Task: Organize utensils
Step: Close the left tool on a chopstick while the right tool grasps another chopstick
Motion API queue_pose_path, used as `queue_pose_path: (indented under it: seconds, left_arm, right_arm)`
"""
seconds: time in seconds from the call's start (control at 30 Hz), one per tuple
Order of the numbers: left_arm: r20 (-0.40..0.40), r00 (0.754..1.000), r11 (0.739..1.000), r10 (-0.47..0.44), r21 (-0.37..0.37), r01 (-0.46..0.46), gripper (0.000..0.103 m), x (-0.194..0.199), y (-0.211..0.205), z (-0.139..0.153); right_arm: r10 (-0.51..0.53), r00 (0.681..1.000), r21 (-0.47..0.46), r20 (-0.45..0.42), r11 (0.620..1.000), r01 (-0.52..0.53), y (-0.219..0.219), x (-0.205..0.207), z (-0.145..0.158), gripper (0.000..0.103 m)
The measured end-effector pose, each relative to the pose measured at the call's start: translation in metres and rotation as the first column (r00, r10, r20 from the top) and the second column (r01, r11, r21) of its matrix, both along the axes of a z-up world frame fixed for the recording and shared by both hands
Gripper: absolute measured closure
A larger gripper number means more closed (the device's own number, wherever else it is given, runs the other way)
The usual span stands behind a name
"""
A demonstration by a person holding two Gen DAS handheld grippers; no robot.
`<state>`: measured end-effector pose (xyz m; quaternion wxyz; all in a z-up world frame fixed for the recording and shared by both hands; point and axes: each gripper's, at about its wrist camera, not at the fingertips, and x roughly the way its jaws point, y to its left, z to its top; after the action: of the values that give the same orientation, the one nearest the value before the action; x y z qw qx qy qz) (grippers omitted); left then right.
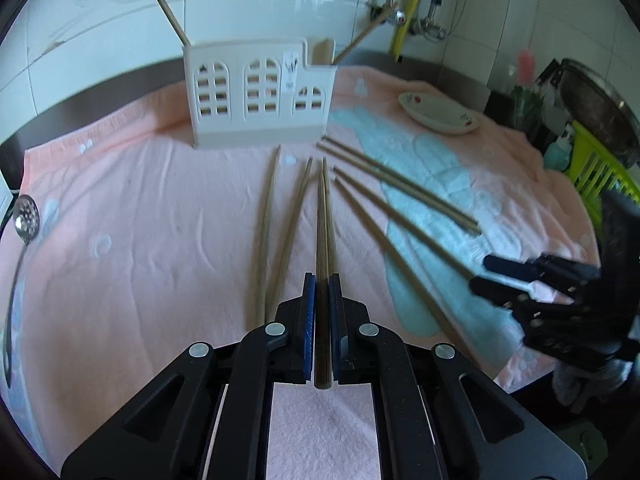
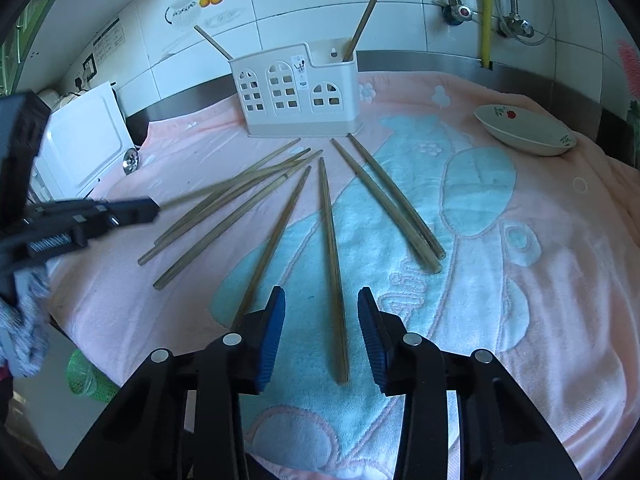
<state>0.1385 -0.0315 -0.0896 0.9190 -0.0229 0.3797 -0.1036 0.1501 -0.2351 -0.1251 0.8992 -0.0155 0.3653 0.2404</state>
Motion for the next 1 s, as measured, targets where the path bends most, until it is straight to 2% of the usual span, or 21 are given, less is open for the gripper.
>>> queue_pose_path:
  seconds: [0.2,0.3,0.4,0.6,1.0]
  left_arm:
    - [0.047,0.999,1.0,-0.006,-0.011,0.007,0.098,-0.001,0.002,0.019]
    - [0.059,0.998,1.0,-0.006,-0.019,0.007,0.098,0.001,0.003,0.027]
    - [0.068,0.998,1.0,-0.007,-0.022,0.009,0.098,0.005,0.005,0.034]
    - [0.094,0.996,1.0,-0.007,-0.009,0.007,0.098,0.007,0.008,0.047]
    - [0.1,0.995,1.0,-0.021,-0.006,0.022,0.098,0.024,0.013,0.064]
  right_arm:
    - [-0.011,1.0,-0.005,-0.023,1.0,0.011,0.0,0.003,-0.007,0.081]
    - [-0.026,1.0,-0.035,-0.002,0.999,0.026,0.001,0.003,-0.01,0.091]
    - [-0.03,1.0,-0.042,0.003,0.999,0.03,0.001,0.003,-0.011,0.096]
    - [-0.039,0.999,-0.031,0.031,0.999,0.04,-0.001,0.001,0.001,0.096]
    - [-0.027,0.981,0.011,0.19,1.0,0.025,0.0,0.011,0.08,0.096]
